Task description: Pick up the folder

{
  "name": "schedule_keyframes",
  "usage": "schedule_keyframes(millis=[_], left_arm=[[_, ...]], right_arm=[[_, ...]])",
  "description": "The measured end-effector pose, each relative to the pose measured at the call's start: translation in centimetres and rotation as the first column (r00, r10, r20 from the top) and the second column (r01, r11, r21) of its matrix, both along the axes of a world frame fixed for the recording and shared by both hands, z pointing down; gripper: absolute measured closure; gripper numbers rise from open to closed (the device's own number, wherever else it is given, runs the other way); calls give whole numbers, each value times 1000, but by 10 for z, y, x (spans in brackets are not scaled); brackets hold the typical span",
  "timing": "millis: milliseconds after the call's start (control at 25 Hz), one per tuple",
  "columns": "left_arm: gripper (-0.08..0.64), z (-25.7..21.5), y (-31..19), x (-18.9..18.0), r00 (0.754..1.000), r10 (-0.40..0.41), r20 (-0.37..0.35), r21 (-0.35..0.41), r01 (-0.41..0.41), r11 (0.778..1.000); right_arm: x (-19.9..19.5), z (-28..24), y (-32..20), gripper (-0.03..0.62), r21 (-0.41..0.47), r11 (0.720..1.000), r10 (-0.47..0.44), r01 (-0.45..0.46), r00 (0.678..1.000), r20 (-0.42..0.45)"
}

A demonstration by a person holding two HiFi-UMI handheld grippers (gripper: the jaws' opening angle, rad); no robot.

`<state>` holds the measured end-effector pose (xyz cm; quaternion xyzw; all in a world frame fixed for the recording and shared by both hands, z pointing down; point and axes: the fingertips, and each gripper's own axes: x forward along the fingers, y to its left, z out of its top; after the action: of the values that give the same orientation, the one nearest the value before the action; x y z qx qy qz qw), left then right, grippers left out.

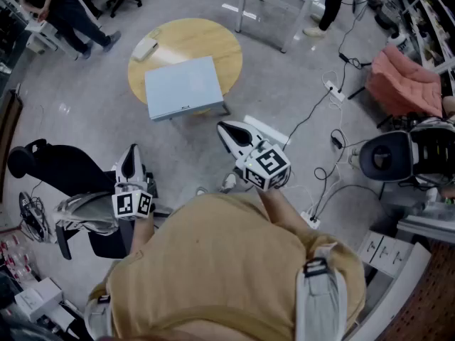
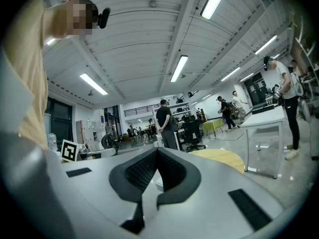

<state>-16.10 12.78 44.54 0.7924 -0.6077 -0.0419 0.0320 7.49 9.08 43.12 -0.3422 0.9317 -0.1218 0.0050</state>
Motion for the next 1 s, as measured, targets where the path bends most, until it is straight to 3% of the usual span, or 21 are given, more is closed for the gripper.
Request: schedule_keyframes(millis=[480, 600, 800, 1000], left_arm=[[557, 4, 2, -10, 999, -42, -23, -9, 42, 999], [557, 8, -2, -3, 998, -50, -34, -20, 50, 999], [557, 20, -15, 11, 986, -88, -144, -61, 80, 995], [557, 17, -18, 20, 984, -113, -135, -44, 108, 993]], right_arm=[[-14, 2, -2, 592, 9, 999, -50, 50, 999, -11], [-5, 7, -8, 592, -20, 999, -40, 40, 999, 19], [22, 19, -20, 591, -68, 997, -22, 24, 999, 34], [32, 21, -34, 591, -55, 998, -40, 42, 998, 40]])
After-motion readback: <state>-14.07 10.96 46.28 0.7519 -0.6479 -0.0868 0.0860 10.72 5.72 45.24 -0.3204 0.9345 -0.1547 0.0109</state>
